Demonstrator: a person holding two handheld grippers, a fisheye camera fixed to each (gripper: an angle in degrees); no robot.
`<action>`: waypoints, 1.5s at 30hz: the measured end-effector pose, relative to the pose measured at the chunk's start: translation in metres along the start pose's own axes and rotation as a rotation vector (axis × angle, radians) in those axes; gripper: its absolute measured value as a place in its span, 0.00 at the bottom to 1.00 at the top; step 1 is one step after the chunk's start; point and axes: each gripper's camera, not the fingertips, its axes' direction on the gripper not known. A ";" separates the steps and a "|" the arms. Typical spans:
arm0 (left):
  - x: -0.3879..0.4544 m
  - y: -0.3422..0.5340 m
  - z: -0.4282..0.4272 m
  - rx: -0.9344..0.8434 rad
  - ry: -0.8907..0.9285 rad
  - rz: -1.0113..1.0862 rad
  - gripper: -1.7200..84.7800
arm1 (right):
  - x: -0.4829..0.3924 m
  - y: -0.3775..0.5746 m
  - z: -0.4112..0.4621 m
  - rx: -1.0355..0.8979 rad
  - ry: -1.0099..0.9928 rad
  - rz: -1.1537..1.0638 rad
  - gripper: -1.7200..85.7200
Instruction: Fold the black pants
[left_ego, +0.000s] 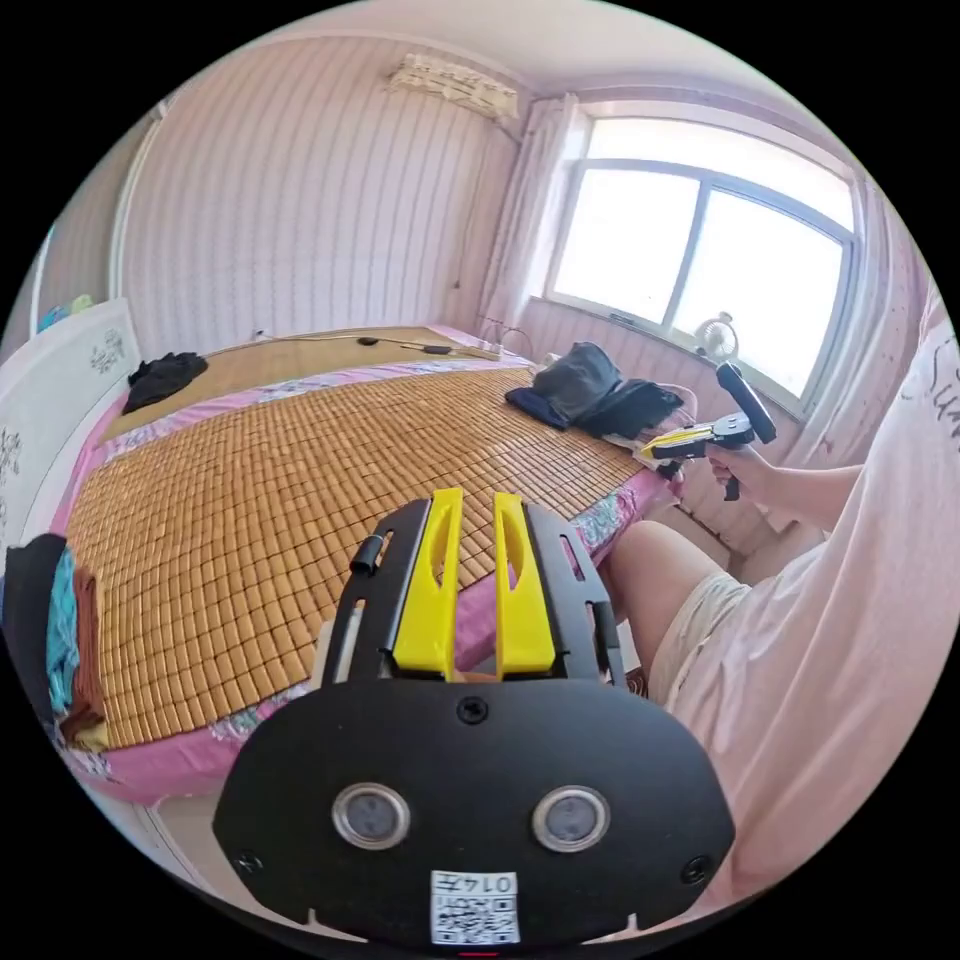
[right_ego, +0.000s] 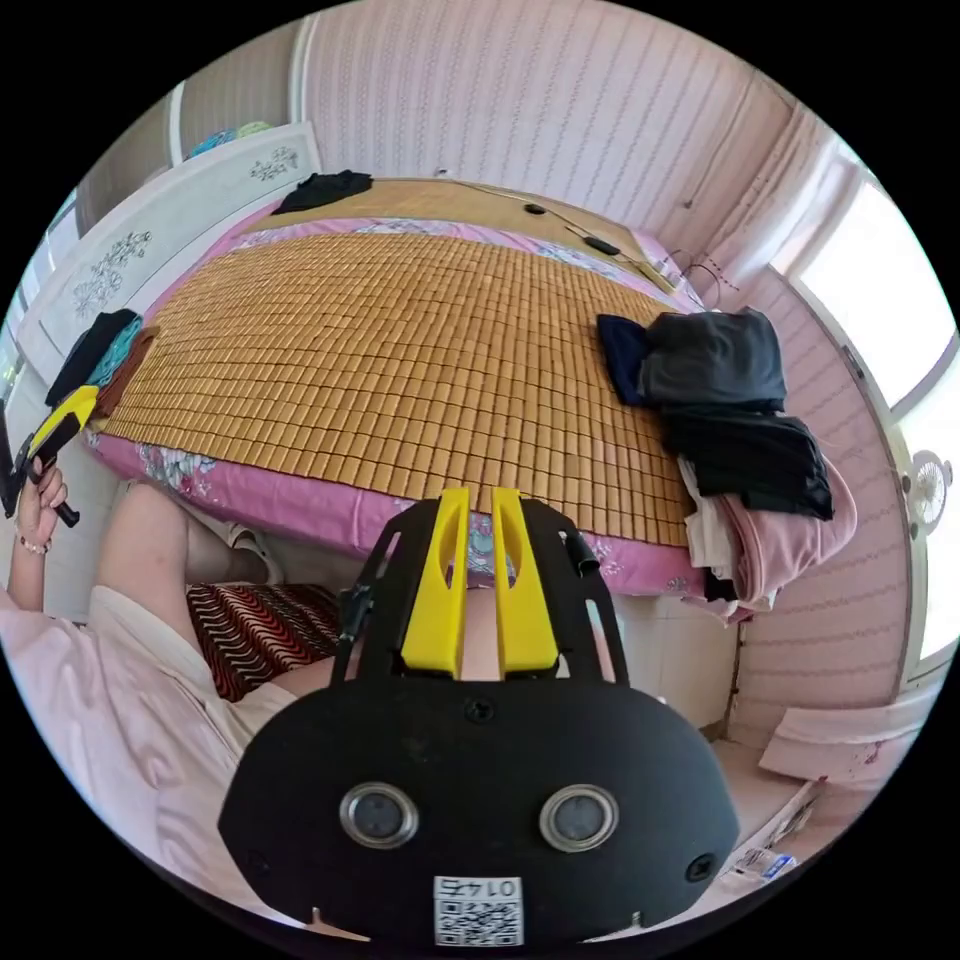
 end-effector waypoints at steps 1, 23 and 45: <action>0.016 -0.012 0.021 -0.021 0.024 0.053 0.09 | 0.010 0.004 -0.002 0.007 0.007 0.019 0.08; 0.258 -0.190 0.470 -0.172 0.353 0.653 0.13 | 0.361 -0.051 -0.060 0.221 0.223 0.481 0.17; 0.258 -0.269 0.544 -0.149 0.340 0.432 0.02 | 0.354 -0.079 -0.177 0.397 -0.170 0.240 0.03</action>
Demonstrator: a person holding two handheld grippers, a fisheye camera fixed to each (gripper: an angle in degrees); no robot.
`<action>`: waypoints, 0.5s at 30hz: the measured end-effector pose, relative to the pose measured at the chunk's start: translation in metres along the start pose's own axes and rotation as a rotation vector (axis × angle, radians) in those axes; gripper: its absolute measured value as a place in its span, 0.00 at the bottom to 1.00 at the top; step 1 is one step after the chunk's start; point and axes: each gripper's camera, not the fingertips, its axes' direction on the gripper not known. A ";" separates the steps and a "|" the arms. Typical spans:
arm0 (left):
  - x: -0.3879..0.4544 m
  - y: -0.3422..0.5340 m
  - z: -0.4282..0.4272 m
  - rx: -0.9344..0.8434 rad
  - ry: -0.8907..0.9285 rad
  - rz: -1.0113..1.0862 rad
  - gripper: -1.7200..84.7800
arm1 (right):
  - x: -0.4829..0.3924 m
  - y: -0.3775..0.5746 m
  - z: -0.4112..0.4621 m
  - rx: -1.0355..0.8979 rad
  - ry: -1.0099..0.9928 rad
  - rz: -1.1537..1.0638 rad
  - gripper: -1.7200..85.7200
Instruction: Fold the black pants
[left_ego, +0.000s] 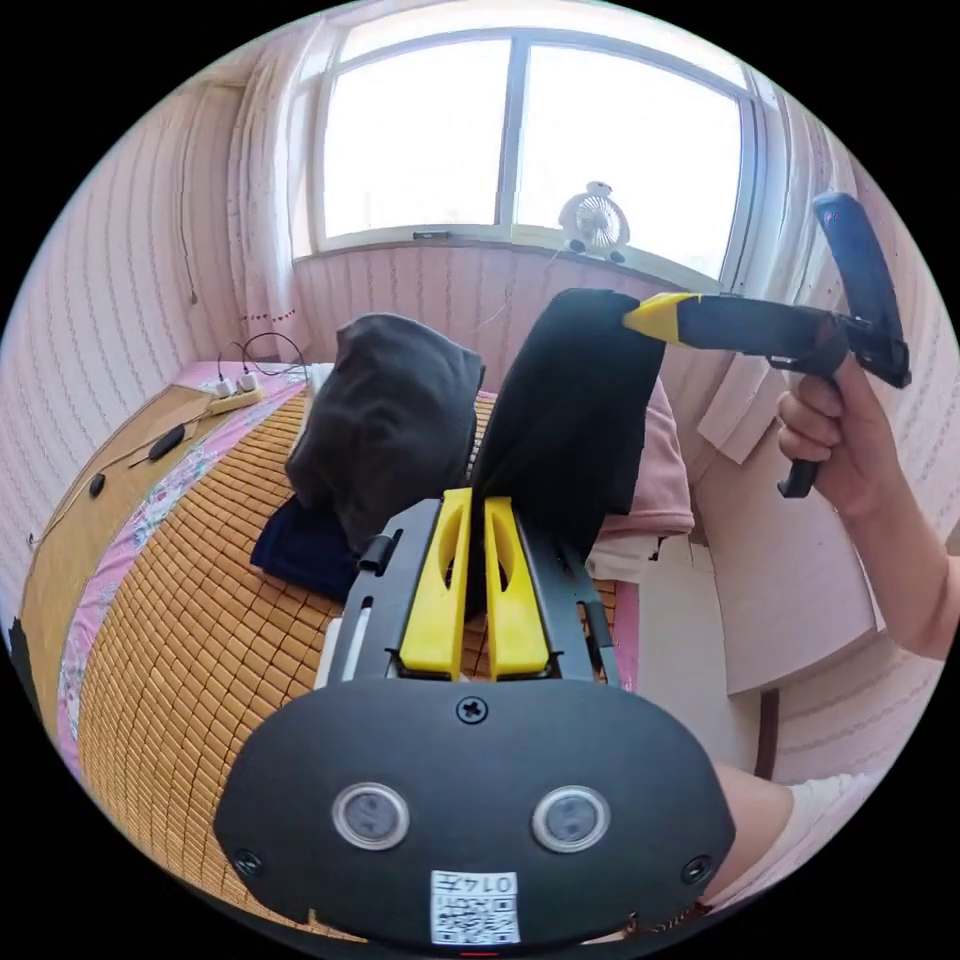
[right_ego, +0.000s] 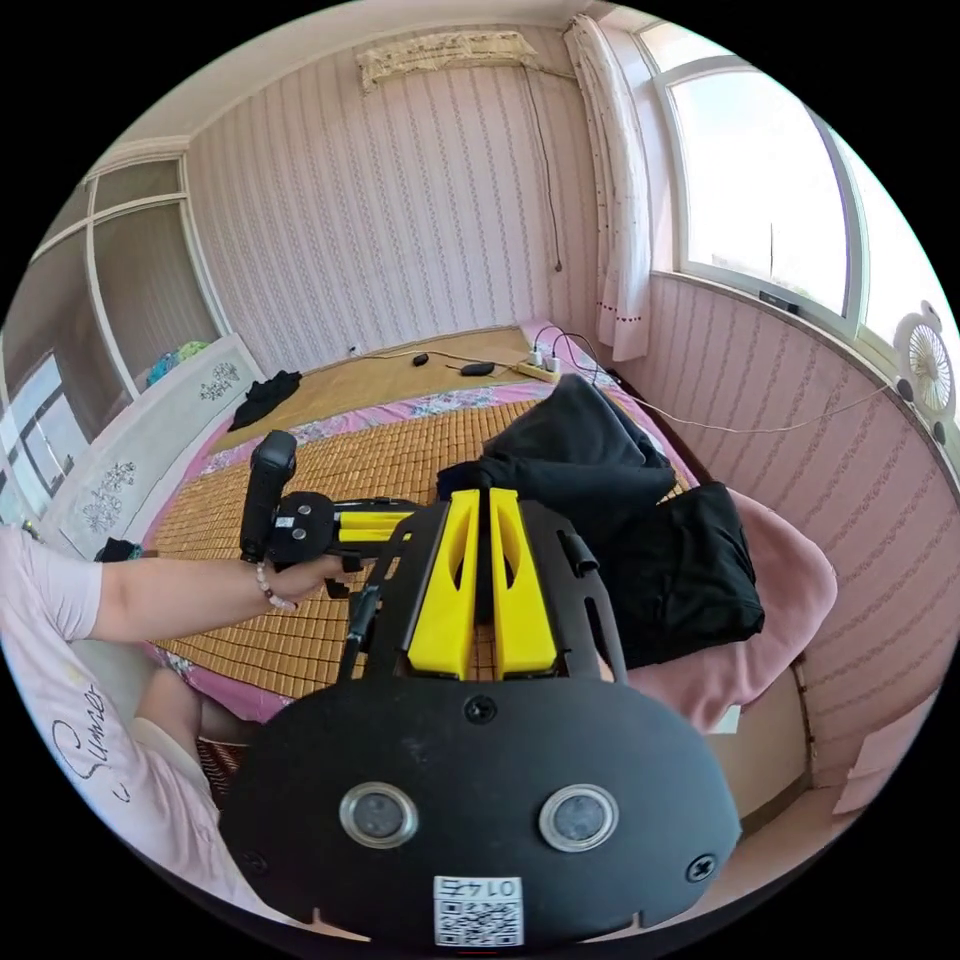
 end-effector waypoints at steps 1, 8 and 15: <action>-0.009 0.010 -0.035 0.050 -0.012 -0.025 0.02 | -0.008 -0.003 -0.005 0.011 -0.018 -0.015 0.03; -0.049 0.123 -0.277 0.233 -0.282 -0.221 0.01 | -0.159 -0.026 -0.022 0.060 -0.456 -0.216 0.03; -0.055 0.167 -0.467 0.281 -0.573 -0.210 0.01 | -0.317 0.004 -0.007 0.063 -0.788 -0.291 0.03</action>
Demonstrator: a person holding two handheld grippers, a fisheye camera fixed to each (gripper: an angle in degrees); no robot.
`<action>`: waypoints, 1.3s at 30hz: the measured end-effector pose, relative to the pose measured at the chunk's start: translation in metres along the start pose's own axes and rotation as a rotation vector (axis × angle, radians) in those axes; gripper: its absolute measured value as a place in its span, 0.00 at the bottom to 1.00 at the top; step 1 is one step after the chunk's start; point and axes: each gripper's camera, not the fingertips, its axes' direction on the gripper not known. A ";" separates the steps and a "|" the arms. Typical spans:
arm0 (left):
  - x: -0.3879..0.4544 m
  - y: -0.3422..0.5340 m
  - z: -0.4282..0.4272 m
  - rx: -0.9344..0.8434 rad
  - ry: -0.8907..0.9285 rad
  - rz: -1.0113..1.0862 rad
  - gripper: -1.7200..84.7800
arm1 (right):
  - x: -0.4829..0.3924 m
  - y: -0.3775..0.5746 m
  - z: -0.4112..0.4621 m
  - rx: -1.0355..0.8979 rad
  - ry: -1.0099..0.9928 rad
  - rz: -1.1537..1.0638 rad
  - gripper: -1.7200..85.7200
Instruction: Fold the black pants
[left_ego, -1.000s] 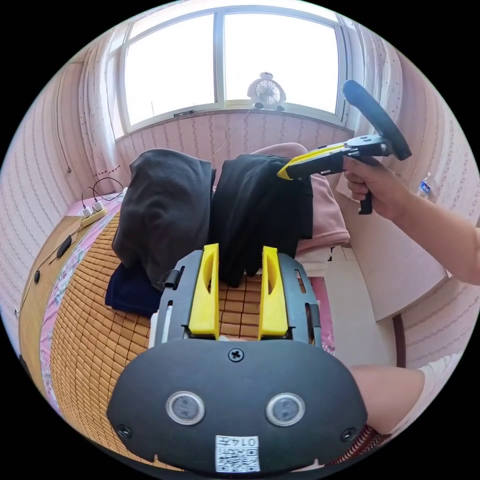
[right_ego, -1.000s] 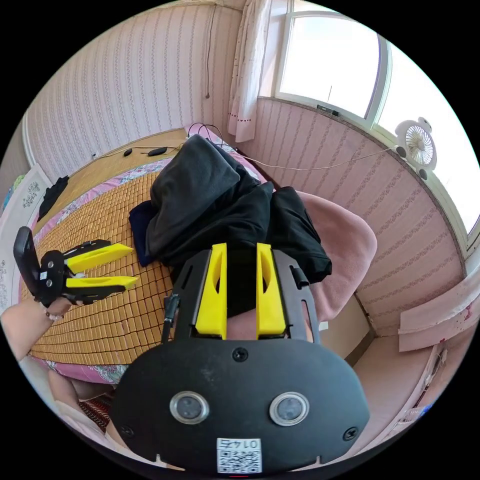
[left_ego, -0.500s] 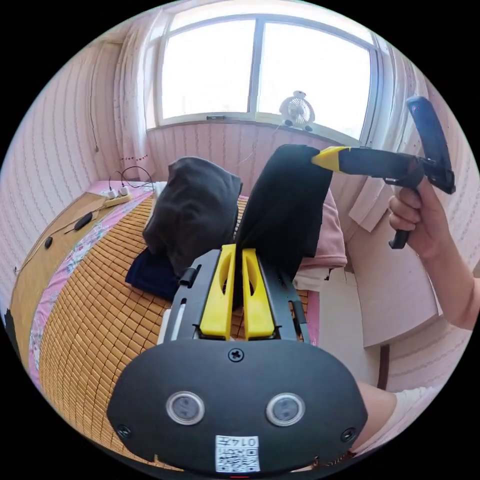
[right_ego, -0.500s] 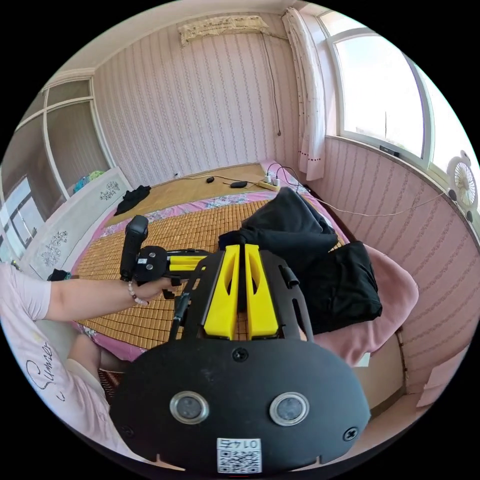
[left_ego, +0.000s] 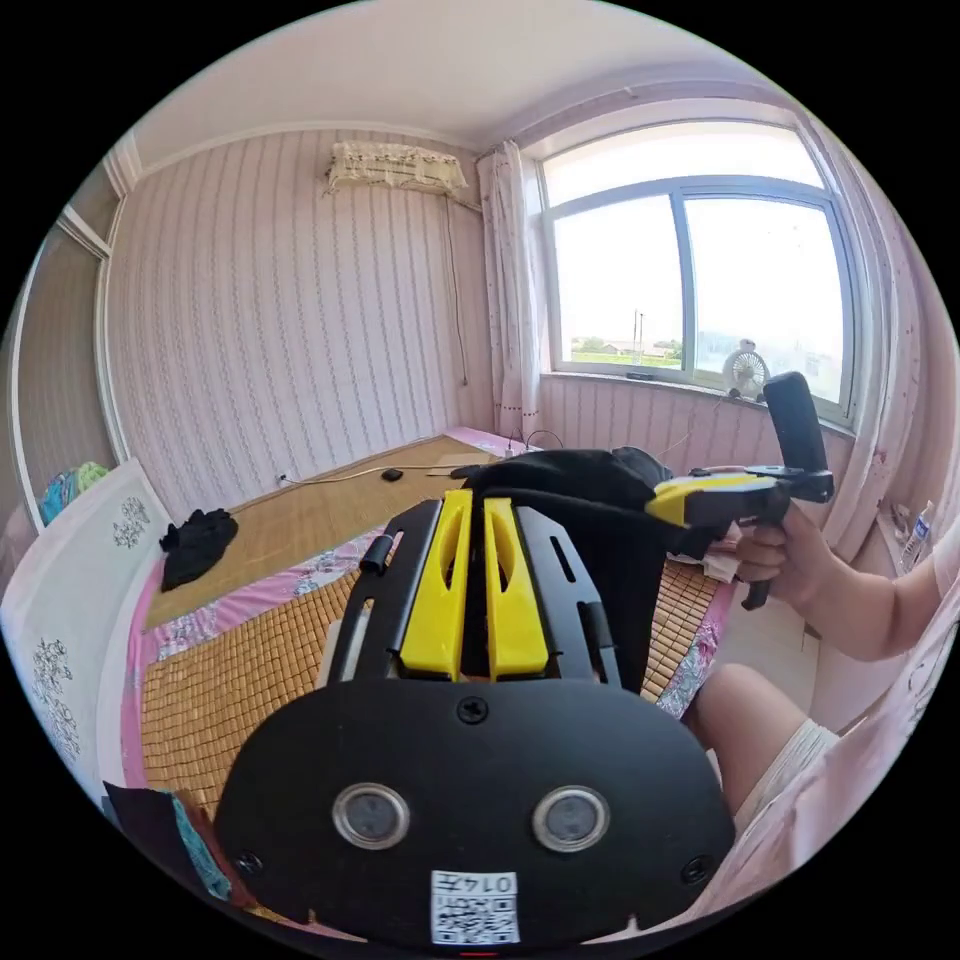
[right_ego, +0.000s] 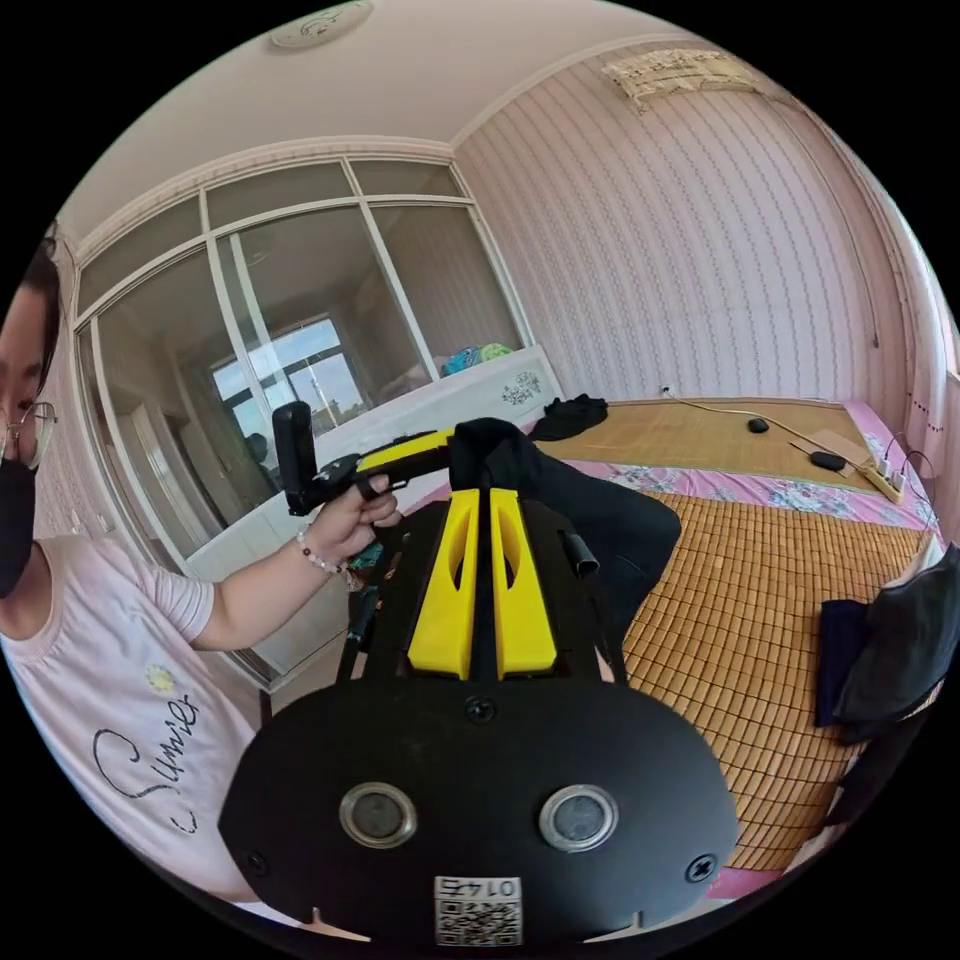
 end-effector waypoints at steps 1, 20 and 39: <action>-0.002 -0.010 -0.012 0.009 -0.001 0.054 0.01 | -0.006 0.004 0.008 -0.006 -0.016 0.004 0.03; -0.043 0.225 -0.038 -0.560 0.182 -0.363 0.07 | 0.003 0.188 0.234 -0.800 0.281 0.029 0.17; -0.184 0.240 -0.036 -0.797 0.006 -0.569 0.13 | 0.057 0.105 0.453 -0.920 0.141 0.022 0.04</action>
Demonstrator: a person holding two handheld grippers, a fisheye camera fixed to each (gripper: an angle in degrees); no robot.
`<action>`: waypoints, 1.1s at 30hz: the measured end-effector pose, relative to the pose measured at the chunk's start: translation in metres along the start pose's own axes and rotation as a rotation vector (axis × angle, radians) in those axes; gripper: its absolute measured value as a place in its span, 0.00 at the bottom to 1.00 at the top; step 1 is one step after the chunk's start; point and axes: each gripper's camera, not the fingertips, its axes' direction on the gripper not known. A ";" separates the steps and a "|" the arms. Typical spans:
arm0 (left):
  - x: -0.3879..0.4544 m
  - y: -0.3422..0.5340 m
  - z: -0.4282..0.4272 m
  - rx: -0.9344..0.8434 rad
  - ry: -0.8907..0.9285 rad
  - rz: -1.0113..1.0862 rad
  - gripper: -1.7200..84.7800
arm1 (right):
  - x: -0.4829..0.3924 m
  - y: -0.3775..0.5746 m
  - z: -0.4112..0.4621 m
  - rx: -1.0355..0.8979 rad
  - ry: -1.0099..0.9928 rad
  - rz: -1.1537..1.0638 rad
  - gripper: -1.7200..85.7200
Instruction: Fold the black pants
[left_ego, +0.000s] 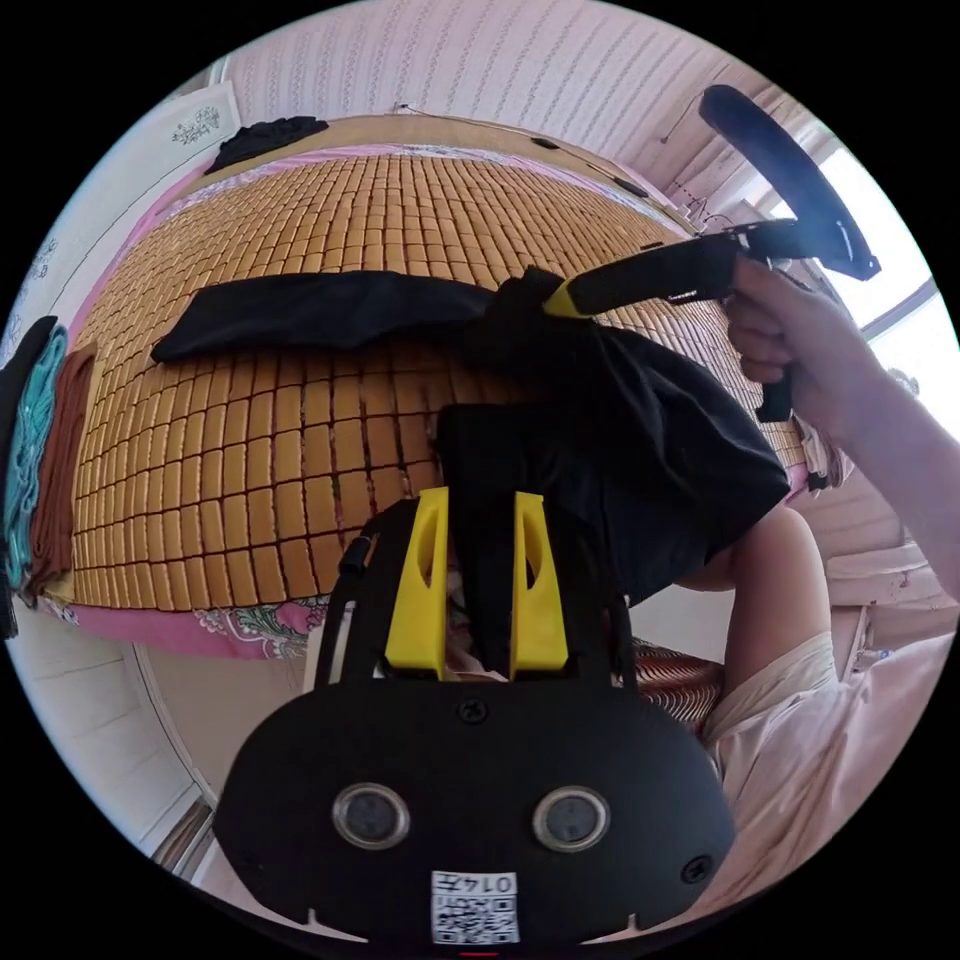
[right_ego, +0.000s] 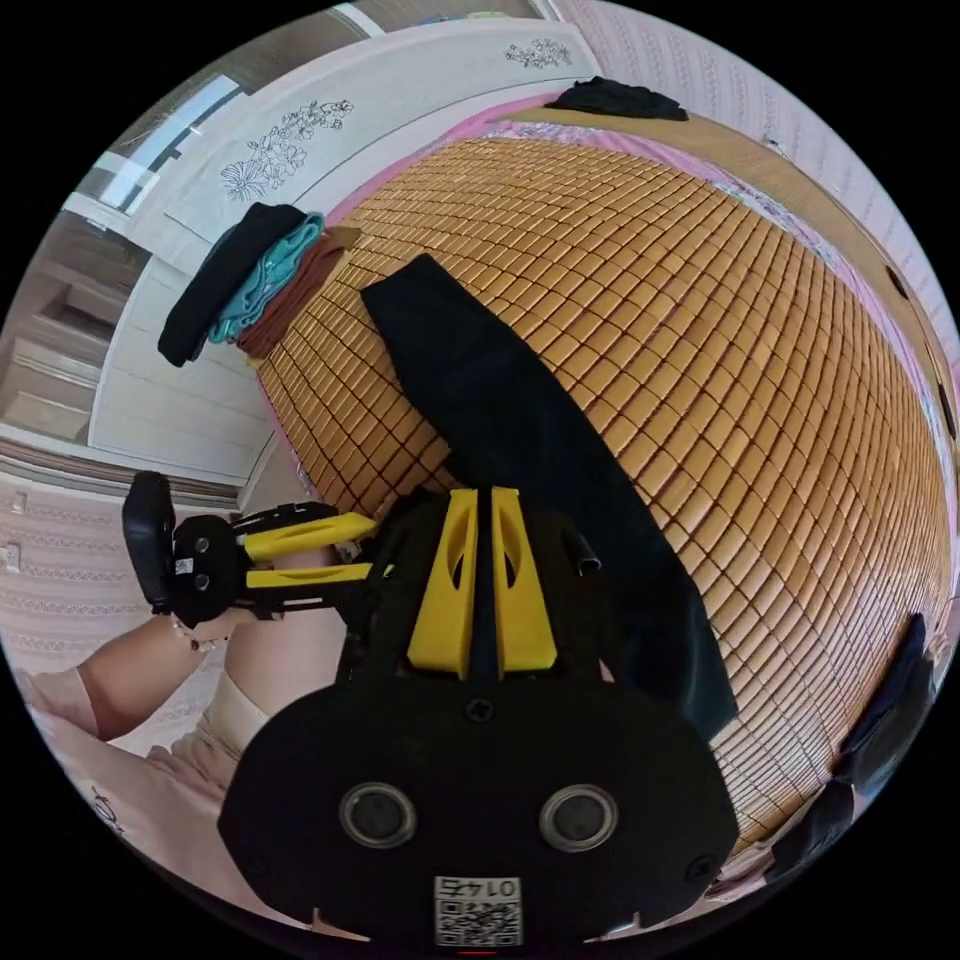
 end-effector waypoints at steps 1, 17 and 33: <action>-0.004 -0.002 -0.005 -0.001 0.014 0.007 0.13 | 0.007 0.002 -0.006 0.013 0.003 0.008 0.04; -0.035 -0.051 -0.158 0.207 0.138 0.066 0.01 | 0.182 0.207 -0.280 0.797 0.051 0.409 0.03; -0.165 0.104 -0.220 0.190 -0.010 -0.337 0.01 | 0.256 0.346 -0.177 0.219 0.391 0.922 0.08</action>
